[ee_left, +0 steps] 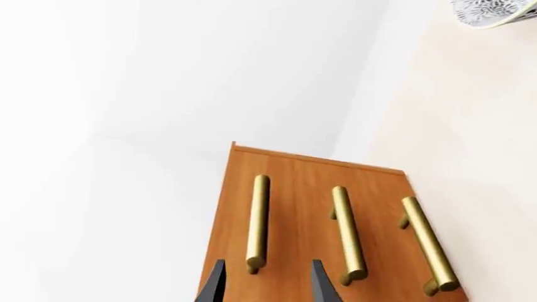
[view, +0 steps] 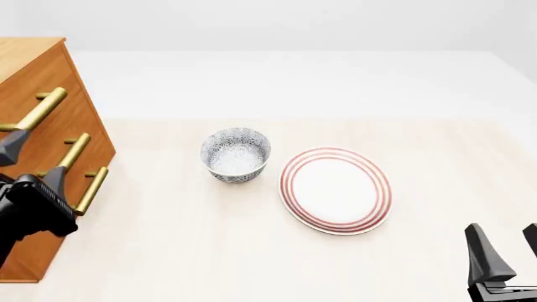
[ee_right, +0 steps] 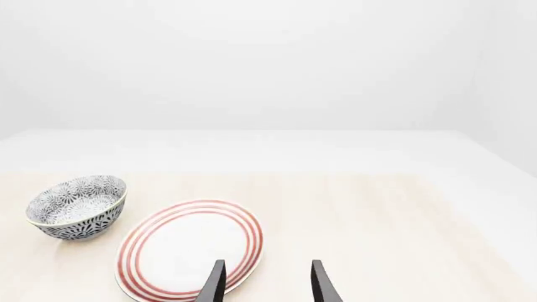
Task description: Open the top drawer of the cabinet.
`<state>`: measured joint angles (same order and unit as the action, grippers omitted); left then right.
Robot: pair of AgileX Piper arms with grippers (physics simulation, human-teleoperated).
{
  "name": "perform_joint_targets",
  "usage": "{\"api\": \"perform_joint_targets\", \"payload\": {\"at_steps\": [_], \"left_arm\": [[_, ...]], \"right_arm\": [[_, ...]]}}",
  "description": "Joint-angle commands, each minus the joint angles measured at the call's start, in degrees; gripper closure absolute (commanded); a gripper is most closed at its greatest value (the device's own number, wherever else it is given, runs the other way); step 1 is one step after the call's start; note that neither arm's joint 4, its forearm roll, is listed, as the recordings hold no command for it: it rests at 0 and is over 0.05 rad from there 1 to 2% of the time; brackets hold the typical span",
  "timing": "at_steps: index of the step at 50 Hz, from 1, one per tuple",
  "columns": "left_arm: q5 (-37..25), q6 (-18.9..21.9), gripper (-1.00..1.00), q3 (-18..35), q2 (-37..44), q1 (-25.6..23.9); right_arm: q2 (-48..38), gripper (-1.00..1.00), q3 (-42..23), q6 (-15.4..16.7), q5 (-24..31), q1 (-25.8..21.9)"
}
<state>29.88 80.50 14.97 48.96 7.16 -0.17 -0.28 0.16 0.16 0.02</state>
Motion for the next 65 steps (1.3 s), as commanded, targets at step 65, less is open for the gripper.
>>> {"api": "perform_joint_targets", "payload": {"at_steps": [65], "left_arm": [[14.5,2.2,-1.00,9.4,21.7,9.5]], "right_arm": [[0.0,-1.00,0.0,0.0,0.0,0.0]]}}
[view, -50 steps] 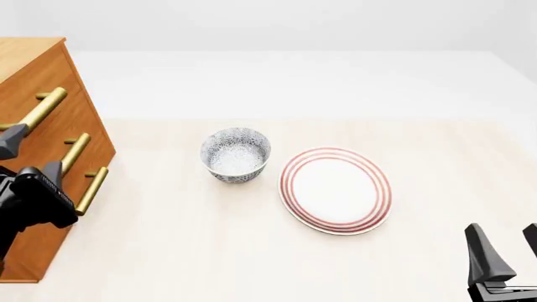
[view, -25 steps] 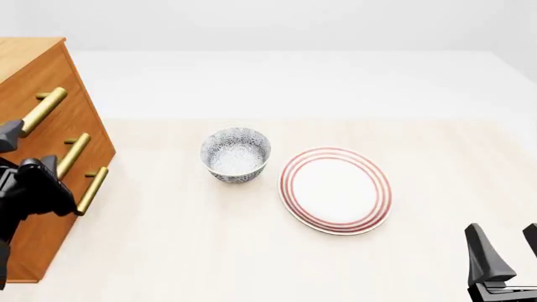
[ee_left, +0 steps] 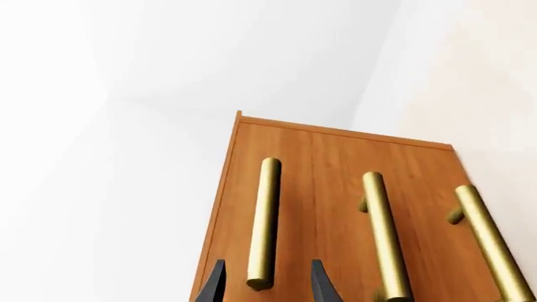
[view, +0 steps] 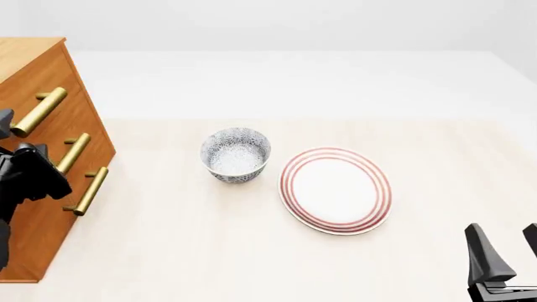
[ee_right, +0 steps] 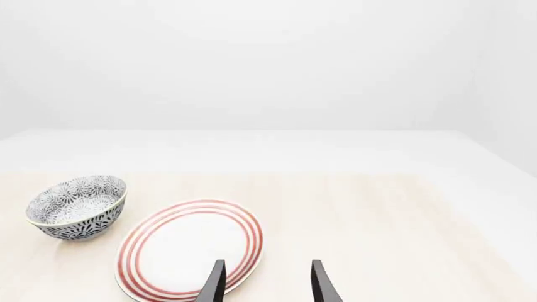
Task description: Open the top drawer of the cabinet.
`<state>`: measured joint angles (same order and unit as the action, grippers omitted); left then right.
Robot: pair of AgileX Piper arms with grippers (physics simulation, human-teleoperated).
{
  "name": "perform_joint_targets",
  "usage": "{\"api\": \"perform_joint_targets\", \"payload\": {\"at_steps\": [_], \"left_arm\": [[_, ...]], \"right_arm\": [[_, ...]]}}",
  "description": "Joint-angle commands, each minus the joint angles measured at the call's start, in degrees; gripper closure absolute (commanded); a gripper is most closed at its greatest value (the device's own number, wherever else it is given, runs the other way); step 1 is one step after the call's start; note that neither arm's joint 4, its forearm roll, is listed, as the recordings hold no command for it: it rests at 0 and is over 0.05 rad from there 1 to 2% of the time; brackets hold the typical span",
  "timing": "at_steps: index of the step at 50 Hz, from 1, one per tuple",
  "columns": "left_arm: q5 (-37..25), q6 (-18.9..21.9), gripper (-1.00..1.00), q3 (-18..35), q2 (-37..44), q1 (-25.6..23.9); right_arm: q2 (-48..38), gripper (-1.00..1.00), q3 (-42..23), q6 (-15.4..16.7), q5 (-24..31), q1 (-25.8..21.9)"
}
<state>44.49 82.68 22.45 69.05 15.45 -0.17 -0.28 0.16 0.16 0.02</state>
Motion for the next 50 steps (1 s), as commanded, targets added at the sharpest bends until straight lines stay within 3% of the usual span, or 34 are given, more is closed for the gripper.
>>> {"api": "perform_joint_targets", "payload": {"at_steps": [1,10,11,37,50], "left_arm": [[-0.2,0.0,-1.00,2.1,1.6,1.2],[0.6,0.4,-1.00,2.5,2.6,1.4],[0.7,0.4,1.00,2.4,2.5,1.4],[5.0,6.5,1.00,0.3,3.7,-3.0],[0.3,6.1,1.00,0.9,-1.6,-4.9]], "right_arm": [[0.0,-1.00,0.0,0.0,0.0,0.0],[0.0,-1.00,0.0,0.0,0.0,0.0],[0.0,-1.00,0.0,0.0,0.0,0.0],[0.0,-1.00,0.0,0.0,0.0,0.0],[0.0,-1.00,0.0,0.0,0.0,0.0]]}}
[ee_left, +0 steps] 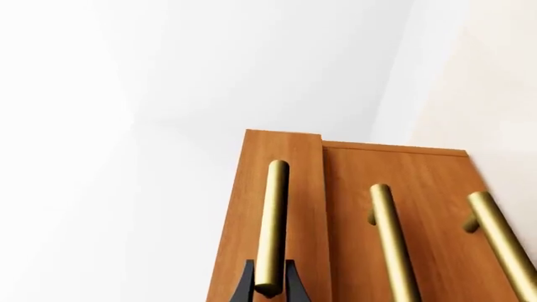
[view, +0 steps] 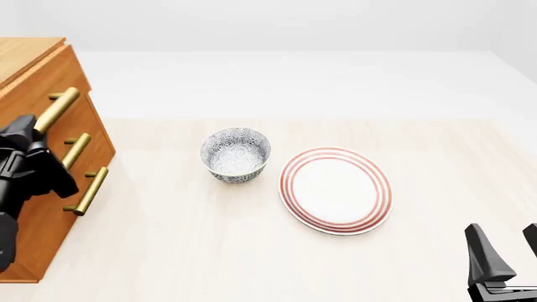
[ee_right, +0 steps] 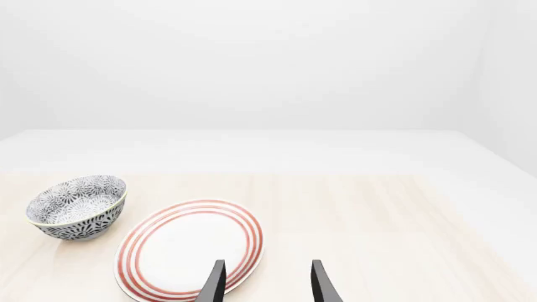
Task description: Open the top drawer of the cabinet.
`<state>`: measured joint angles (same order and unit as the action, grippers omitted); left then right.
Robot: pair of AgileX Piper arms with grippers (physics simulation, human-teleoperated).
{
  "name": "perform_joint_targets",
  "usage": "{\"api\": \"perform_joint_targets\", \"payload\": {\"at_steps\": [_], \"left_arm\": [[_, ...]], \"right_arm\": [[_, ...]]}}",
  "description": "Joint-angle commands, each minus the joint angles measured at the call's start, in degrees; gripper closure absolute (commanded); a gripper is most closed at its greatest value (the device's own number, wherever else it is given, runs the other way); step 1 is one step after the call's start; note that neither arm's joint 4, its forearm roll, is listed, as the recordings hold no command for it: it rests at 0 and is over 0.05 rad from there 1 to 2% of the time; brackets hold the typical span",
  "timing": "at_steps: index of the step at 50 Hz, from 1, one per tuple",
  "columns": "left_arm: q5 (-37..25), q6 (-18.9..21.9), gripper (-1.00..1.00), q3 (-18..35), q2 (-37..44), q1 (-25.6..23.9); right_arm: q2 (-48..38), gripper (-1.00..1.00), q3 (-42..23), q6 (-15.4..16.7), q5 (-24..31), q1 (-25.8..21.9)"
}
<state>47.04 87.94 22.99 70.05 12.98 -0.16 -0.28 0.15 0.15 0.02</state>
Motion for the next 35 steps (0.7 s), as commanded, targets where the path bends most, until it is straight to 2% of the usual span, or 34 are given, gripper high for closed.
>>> {"api": "perform_joint_targets", "payload": {"at_steps": [1,35], "left_arm": [[-2.2,1.0,1.00,0.3,-2.7,-2.6],[-1.2,2.4,1.00,1.6,-0.3,-10.1]], "right_arm": [[0.0,-1.00,0.0,0.0,0.0,0.0],[0.0,-1.00,0.0,0.0,0.0,0.0]]}}
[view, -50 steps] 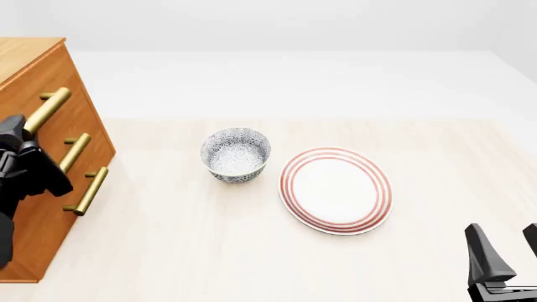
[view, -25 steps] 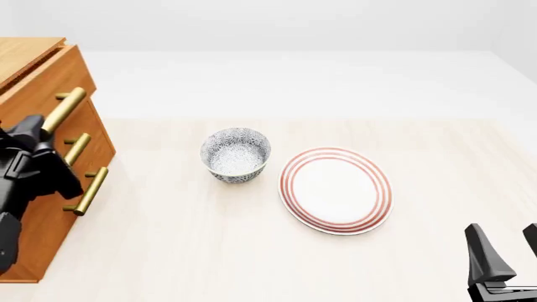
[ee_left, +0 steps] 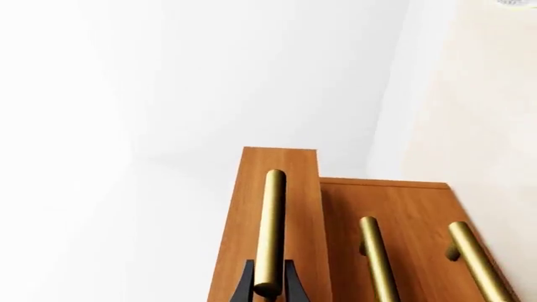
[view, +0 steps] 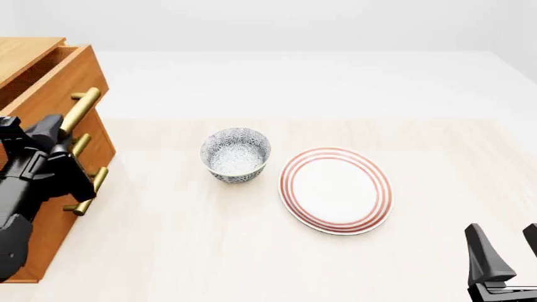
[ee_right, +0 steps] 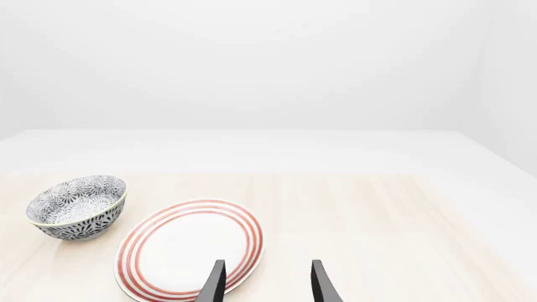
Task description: Open the top drawer of the cabinet.
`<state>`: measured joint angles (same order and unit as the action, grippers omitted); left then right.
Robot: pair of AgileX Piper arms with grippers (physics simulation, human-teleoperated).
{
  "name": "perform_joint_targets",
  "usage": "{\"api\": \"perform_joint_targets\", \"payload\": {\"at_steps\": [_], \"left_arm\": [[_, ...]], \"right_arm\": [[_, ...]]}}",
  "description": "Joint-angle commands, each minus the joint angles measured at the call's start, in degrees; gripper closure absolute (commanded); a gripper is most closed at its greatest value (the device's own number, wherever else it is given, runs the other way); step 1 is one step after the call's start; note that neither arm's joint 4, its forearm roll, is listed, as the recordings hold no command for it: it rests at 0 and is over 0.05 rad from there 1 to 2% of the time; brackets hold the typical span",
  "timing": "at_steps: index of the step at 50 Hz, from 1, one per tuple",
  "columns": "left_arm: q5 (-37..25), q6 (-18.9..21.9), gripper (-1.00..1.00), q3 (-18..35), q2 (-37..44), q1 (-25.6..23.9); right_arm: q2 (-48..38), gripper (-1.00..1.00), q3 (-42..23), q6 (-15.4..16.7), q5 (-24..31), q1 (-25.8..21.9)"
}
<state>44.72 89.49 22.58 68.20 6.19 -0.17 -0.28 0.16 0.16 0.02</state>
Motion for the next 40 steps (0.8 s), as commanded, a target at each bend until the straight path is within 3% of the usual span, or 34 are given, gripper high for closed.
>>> {"api": "perform_joint_targets", "payload": {"at_steps": [1,14,40], "left_arm": [[1.3,0.9,1.00,2.1,1.8,-3.6],[0.5,1.2,1.00,3.5,1.9,-5.8],[-1.2,2.3,1.00,0.8,-3.4,-7.1]], "right_arm": [[0.0,-1.00,0.0,0.0,0.0,0.0],[0.0,-1.00,0.0,0.0,0.0,0.0],[0.0,-1.00,0.0,0.0,0.0,0.0]]}}
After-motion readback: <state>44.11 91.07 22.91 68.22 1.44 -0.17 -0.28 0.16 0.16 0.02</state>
